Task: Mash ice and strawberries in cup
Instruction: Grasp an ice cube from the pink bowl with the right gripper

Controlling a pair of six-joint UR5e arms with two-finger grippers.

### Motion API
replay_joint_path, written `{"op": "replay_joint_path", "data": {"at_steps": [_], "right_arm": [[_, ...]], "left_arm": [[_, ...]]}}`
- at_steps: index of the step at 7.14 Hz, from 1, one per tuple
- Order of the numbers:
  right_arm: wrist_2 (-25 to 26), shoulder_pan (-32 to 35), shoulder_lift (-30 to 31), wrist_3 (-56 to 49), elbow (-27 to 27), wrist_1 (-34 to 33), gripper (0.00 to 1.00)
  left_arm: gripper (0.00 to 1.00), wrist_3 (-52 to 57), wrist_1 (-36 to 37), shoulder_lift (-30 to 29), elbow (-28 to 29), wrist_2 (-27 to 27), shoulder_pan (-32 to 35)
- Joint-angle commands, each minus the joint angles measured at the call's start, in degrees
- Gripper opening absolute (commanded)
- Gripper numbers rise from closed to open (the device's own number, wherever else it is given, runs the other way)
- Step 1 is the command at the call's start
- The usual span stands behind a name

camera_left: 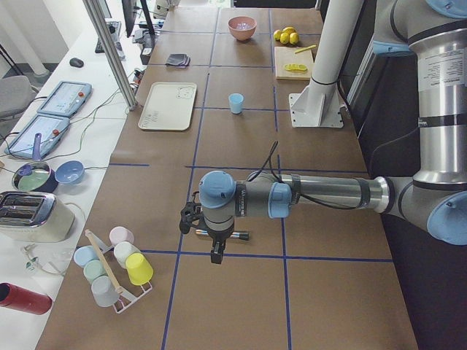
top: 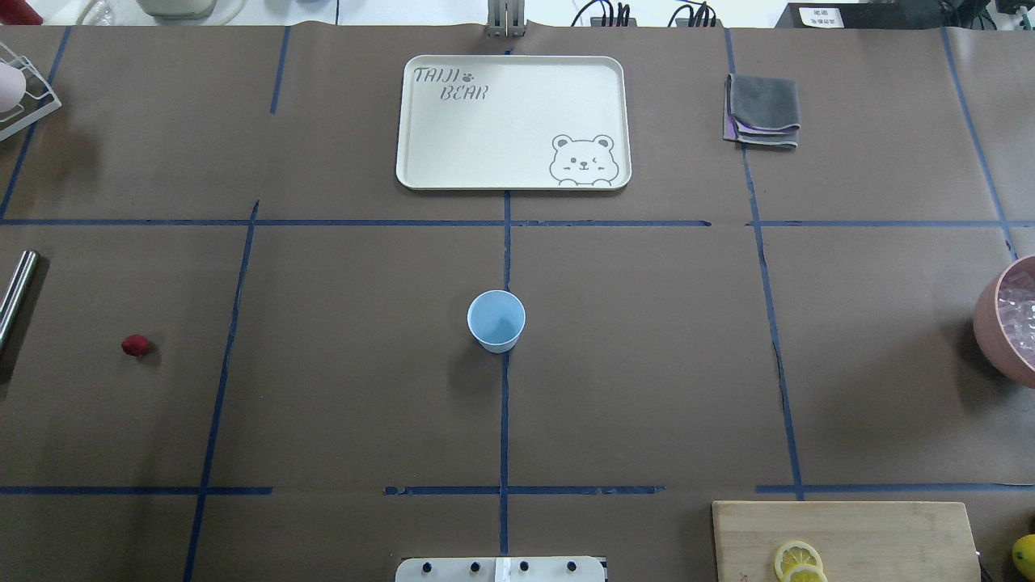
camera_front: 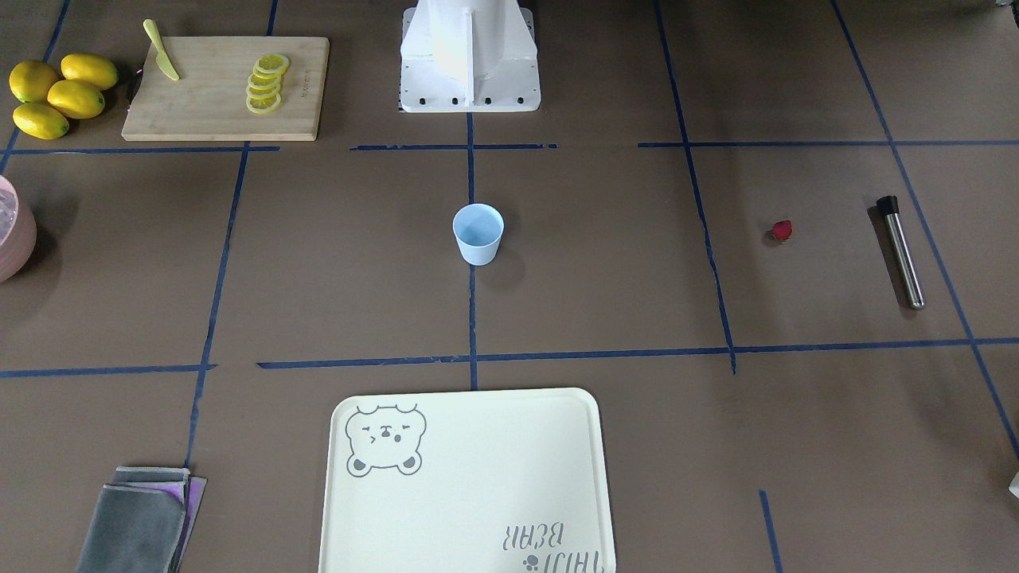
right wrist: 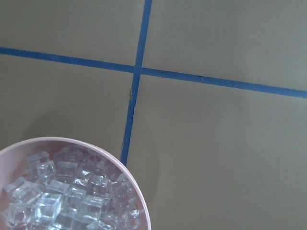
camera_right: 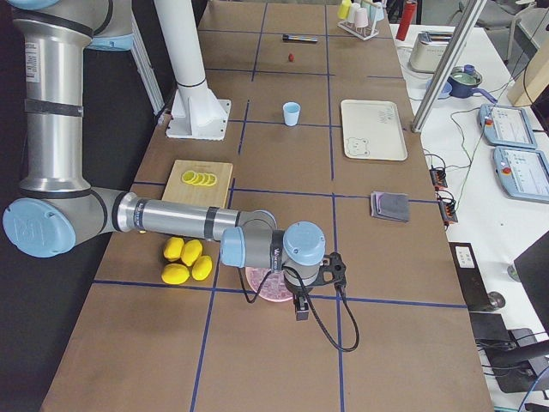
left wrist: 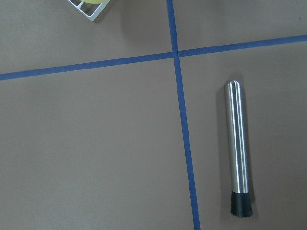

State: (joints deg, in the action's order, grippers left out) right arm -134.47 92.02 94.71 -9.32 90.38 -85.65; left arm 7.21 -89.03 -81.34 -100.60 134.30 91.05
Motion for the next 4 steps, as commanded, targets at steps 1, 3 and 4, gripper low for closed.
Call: {"op": "replay_joint_path", "data": {"at_steps": [1, 3, 4], "right_arm": [[0.00, 0.00, 0.04, 0.01, 0.41, 0.14, 1.00], [0.17, 0.00, -0.23, -0.08, 1.81, 0.75, 1.00], [0.18, -0.26, -0.32, -0.86, 2.60, 1.54, 1.00]], "left_arm": [[1.00, 0.35, -0.18, 0.47, 0.40, -0.09, 0.00], [1.00, 0.27, -0.27, 0.48, 0.67, -0.09, -0.09], [1.00, 0.27, -0.18, 0.39, 0.67, -0.09, -0.09]]}}
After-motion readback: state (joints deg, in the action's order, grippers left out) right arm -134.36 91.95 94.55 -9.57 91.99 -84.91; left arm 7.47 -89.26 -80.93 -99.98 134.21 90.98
